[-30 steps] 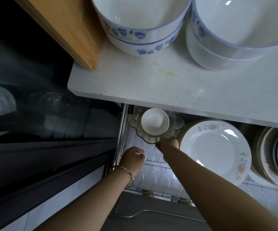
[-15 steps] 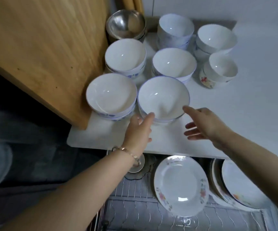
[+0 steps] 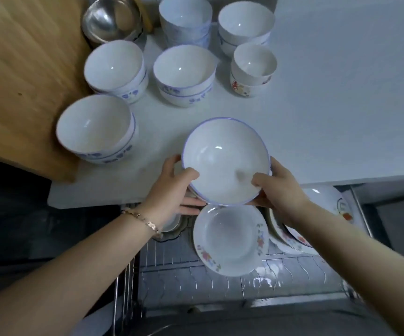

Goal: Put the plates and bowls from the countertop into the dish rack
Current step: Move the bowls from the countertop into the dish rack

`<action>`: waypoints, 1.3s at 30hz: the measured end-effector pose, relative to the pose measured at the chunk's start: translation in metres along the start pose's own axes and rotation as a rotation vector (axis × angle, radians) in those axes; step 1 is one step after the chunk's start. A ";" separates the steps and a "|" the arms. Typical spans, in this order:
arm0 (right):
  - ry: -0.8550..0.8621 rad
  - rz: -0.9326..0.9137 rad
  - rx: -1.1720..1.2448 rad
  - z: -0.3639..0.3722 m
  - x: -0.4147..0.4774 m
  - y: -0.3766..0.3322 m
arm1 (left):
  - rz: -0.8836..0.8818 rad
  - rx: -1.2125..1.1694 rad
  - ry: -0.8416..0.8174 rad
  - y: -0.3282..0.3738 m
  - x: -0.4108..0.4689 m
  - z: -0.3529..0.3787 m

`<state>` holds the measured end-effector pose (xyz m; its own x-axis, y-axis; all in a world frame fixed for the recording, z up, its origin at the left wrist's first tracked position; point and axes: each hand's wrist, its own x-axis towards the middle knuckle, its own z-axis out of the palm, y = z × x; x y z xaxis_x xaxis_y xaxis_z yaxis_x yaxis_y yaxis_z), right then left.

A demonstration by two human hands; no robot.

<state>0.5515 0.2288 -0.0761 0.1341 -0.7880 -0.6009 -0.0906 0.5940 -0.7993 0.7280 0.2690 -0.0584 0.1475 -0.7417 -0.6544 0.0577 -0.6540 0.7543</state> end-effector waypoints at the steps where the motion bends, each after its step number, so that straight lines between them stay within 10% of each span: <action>1: -0.005 0.011 -0.029 -0.021 -0.013 0.005 | -0.009 0.029 -0.043 -0.003 -0.008 0.015; 14: -0.070 0.433 -0.437 -0.240 -0.061 0.147 | -0.278 0.152 -0.261 -0.183 -0.026 0.231; 39: 0.125 0.449 -1.184 -0.289 0.047 0.260 | -0.439 0.434 -0.211 -0.282 0.080 0.354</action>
<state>0.2490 0.2992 -0.3147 -0.2249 -0.6044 -0.7643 -0.9347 0.3554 -0.0060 0.3741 0.3408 -0.3424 0.0010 -0.3765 -0.9264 -0.3419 -0.8707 0.3535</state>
